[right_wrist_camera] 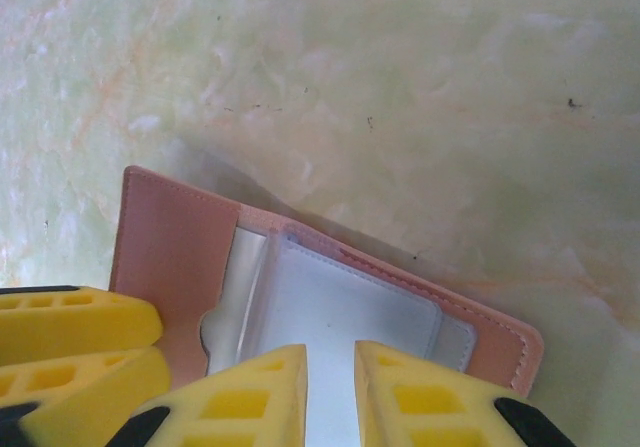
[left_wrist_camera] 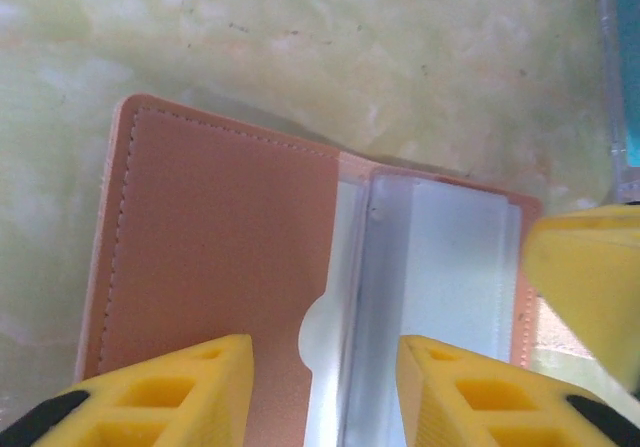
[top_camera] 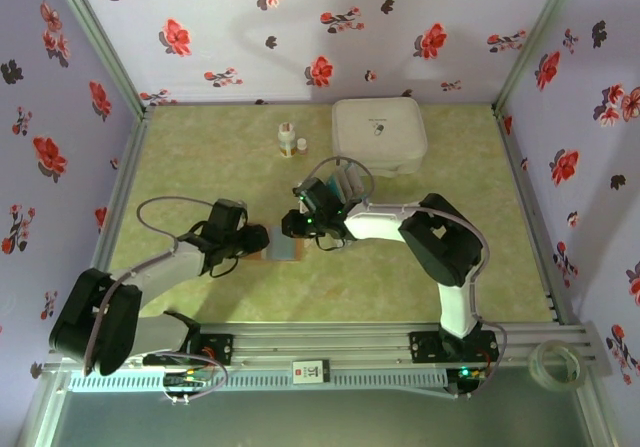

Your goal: Put the credit cards into the card holder

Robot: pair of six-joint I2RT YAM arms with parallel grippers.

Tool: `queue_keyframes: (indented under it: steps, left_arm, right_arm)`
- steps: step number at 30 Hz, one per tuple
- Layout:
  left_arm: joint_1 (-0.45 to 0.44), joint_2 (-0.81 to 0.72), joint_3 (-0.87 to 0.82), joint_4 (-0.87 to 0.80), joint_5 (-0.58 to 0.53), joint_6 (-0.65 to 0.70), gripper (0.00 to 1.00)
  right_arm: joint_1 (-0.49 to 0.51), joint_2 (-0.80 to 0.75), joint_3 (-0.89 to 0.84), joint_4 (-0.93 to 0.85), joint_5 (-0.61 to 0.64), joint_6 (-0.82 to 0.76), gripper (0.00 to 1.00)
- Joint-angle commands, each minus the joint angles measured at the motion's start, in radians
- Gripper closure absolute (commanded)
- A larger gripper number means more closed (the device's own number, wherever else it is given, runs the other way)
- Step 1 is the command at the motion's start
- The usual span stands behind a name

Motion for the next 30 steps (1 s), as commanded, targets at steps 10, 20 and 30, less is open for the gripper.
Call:
queue_keyframes:
  steps: [10, 20, 30]
  left_arm:
    - [-0.006, -0.007, -0.001, -0.042, -0.023, 0.047, 0.57]
    - [-0.010, 0.002, -0.056, 0.042, -0.026, 0.071, 0.51]
    - [-0.029, -0.008, -0.085, 0.097, -0.022, 0.083, 0.47]
  right_arm:
    - [-0.005, 0.034, 0.016, -0.011, -0.021, -0.014, 0.82]
    - [-0.003, 0.050, 0.014, -0.005, -0.025, -0.002, 0.80]
    - [0.015, 0.080, 0.047, 0.000, -0.038, 0.010, 0.80]
